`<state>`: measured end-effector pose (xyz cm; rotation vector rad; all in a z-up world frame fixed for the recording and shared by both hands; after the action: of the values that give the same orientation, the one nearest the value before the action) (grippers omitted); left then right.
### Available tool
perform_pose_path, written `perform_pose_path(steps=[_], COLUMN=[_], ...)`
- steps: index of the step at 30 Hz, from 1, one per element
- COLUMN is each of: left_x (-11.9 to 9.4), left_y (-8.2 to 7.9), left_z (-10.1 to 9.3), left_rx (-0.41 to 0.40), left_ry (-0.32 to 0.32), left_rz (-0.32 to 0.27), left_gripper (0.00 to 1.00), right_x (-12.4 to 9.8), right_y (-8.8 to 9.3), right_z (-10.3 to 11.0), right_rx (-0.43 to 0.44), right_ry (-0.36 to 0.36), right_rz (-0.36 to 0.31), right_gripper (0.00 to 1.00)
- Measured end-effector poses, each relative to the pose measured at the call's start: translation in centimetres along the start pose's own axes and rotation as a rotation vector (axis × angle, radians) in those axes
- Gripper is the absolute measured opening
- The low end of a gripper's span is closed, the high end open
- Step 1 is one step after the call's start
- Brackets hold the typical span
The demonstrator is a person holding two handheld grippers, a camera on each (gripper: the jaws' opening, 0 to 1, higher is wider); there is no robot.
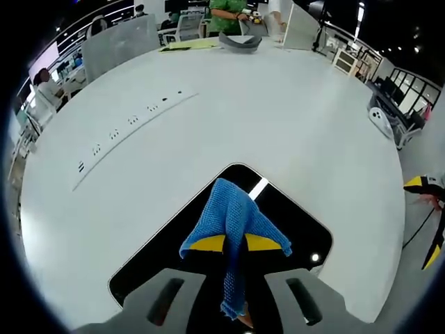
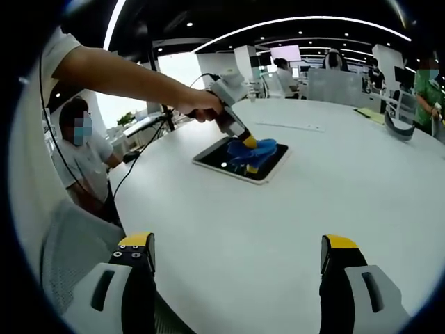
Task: Wipe the mirror surface with the cleaning cloth until all visible marks leave the cleaned area.
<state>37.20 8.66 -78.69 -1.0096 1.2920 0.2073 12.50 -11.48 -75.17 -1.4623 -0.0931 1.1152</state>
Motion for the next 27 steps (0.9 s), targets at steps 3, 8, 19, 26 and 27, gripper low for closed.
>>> perform_pose_path(steps=[3,8,19,26,27], left_x=[0.1,0.2,0.5,0.6,0.6], left_y=[-0.2,-0.4,-0.9,-1.2,-1.2], left_z=[0.2,0.4,1.0,1.2,1.2], left_rx=[0.005,0.011,0.013,0.021,0.022], left_ry=[-0.001,-0.004,-0.01,-0.017,-0.018], left_rz=[0.001,0.001,-0.002,-0.007,-0.007], left_gripper=[0.07,0.07,0.07,0.07,0.07], right_x=[0.1,0.2,0.1,0.1,0.1], right_y=[-0.2,-0.3,0.0,0.0,0.0], right_z=[-0.1,-0.2,-0.5,-0.6,-0.7], right_rx=[-0.001,0.001,0.01,0.011,0.013], right_ry=[0.001,0.0,0.006,0.008,0.008], right_rz=[-0.003,-0.002,0.002,0.001,0.002], right_gripper=[0.99,0.99,0.99,0.99,0.99])
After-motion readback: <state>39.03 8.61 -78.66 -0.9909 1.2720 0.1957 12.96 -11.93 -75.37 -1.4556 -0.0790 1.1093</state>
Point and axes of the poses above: the point that each gripper's makers call its tool centre point, and the gripper's own axes: x roughly forward along the fingers, z roughly to its left, y roughly out of its underside, the point moved 6 cm from there along -x, roughly backward along the fingers, and after that the axes turned 3 degrees about -y, right-handed, at the moved point
